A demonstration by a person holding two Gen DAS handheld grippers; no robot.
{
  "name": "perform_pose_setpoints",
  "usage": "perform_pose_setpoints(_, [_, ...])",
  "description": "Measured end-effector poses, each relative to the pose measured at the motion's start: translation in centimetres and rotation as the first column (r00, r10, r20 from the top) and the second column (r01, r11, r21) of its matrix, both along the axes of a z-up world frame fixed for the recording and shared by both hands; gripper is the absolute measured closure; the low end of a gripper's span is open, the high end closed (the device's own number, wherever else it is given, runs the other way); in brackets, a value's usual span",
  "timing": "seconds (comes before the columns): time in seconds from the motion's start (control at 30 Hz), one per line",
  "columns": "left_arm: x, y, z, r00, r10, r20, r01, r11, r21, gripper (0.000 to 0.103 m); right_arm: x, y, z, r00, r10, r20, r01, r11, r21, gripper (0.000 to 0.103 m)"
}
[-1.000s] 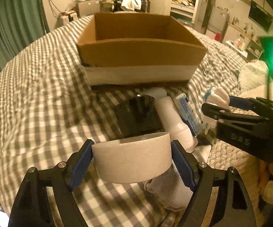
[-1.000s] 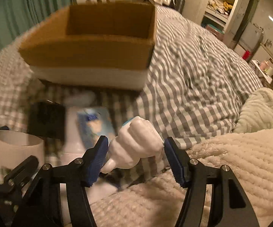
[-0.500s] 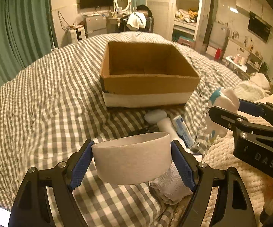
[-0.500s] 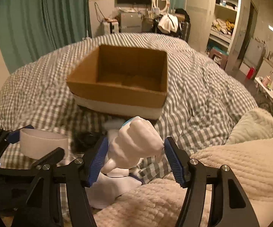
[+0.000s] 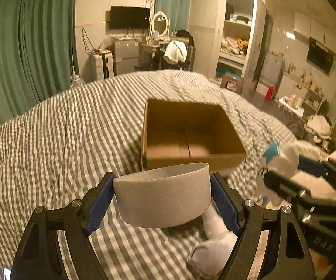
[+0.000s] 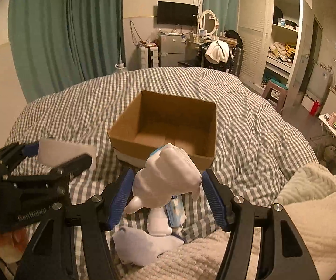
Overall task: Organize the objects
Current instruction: 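Carry the tape roll and figurine into the box with both tools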
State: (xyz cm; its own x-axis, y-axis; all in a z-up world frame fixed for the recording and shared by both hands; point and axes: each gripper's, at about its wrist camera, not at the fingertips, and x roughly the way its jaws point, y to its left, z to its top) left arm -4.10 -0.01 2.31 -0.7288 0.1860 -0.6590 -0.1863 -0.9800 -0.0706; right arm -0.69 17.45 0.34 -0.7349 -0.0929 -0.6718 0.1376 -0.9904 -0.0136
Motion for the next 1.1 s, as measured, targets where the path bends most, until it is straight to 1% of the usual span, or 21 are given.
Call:
perform_pose_setpoints(0.1, [-1.6,0.1,1.2,1.000,0.005,-0.023,-0.005,1.000,0.001,0.020,-1.2,0.0,0.7,1.000,0.005,-0.007,-0.005,1.000,0.008,0.042])
perform_pose_setpoints(0.23, [-4.2,0.4,2.4,0.999,0.006,-0.047,-0.006,1.000,-0.006,0.020,-3.4,0.5,1.5,1.000,0.001,-0.015,-0.001,1.000,-0.005,0.041])
perform_pose_setpoints(0.37, [-7.0,1.1,2.8,0.999,0.006,-0.045,-0.006,1.000,-0.015,0.020,-6.4,1.0,2.4,1.000,-0.005,-0.023,0.004,1.000,-0.016,0.041])
perform_pose_setpoints(0.53, [-10.8,2.4,2.5,0.999,-0.003,-0.039,0.001,0.999,-0.043,0.020,-10.4,1.8,2.8,1.000,-0.012,-0.021,0.011,0.999,-0.039,0.041])
perform_pose_setpoints(0.73, [-15.0,3.6,0.2,1.000,0.008,-0.006,-0.008,0.997,-0.078,0.020,-15.6,2.9,1.4,1.000,-0.026,0.009,0.027,0.997,-0.072,0.041])
perform_pose_setpoints(0.9, [-18.5,4.8,-2.4,0.999,0.002,0.040,0.002,0.995,-0.101,0.020,-19.0,4.1,-1.1,0.998,-0.030,0.051,0.033,0.997,-0.069,0.041])
perform_pose_setpoints(1.0, [-19.6,5.4,-3.7,0.999,-0.008,0.044,0.013,0.993,-0.115,0.020,-20.6,4.8,-2.7,0.997,-0.021,0.075,0.028,0.995,-0.095,0.041])
perform_pose_setpoints(1.1, [-20.7,5.8,-5.2,0.997,-0.024,0.072,0.032,0.993,-0.113,0.020,-21.8,5.3,-4.5,0.994,-0.026,0.106,0.037,0.994,-0.103,0.041])
